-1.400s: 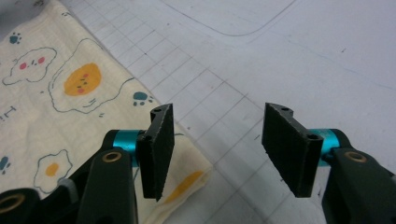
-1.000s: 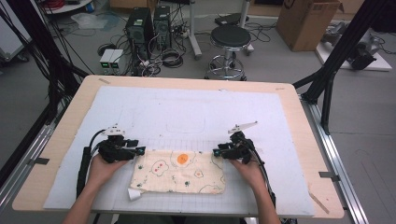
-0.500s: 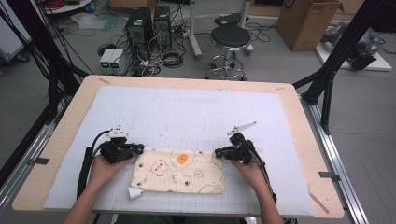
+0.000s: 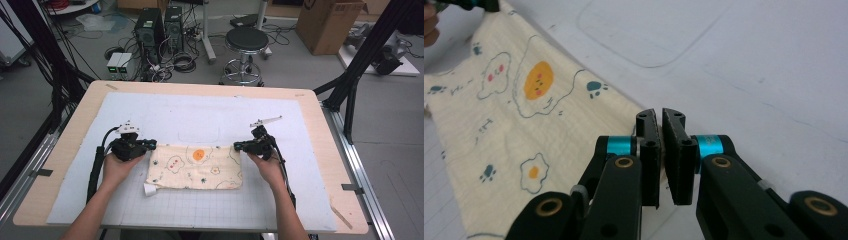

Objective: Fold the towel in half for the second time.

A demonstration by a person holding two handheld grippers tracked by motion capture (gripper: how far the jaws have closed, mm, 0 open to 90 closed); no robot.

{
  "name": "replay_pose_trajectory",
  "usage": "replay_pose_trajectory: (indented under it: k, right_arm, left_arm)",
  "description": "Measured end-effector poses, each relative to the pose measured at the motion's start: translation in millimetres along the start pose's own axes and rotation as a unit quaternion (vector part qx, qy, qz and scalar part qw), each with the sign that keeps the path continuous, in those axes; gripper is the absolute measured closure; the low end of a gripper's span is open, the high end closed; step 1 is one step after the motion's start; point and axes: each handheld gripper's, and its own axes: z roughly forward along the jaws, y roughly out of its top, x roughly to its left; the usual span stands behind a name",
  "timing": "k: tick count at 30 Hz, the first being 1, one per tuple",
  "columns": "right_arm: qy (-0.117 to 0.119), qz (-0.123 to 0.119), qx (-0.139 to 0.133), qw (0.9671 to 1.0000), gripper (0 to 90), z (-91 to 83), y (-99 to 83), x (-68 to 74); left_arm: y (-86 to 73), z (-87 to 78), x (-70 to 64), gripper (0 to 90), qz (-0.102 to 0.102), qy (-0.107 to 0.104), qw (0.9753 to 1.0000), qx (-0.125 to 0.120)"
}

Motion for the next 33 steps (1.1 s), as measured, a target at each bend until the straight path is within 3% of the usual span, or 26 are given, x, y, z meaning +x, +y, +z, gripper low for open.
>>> replay_pose_trajectory:
  k: [1,5,19,33]
  right_arm:
    - [0.001,0.009,0.003,1.0,86.2,2.8,-1.3,-3.7]
    - [0.011,0.035,0.003,0.9993,86.2,10.1,-4.6,-9.8]
    - [0.033,0.018,-0.02,0.9991,86.1,-6.9,-2.9,1.5]
    - [0.055,0.013,-0.038,0.9977,86.1,-20.7,-13.7,10.0]
  left_arm:
    - [-0.4,2.6,1.4,85.0,-0.011,-0.001,0.9999,-0.003]
    - [-3.3,7.3,5.8,85.0,-0.016,0.003,0.9998,0.013]
    - [-0.7,-10.0,-2.2,84.6,0.013,-0.008,0.9998,-0.009]
    - [-9.2,-29.0,-16.8,84.4,0.049,-0.024,0.9981,-0.028]
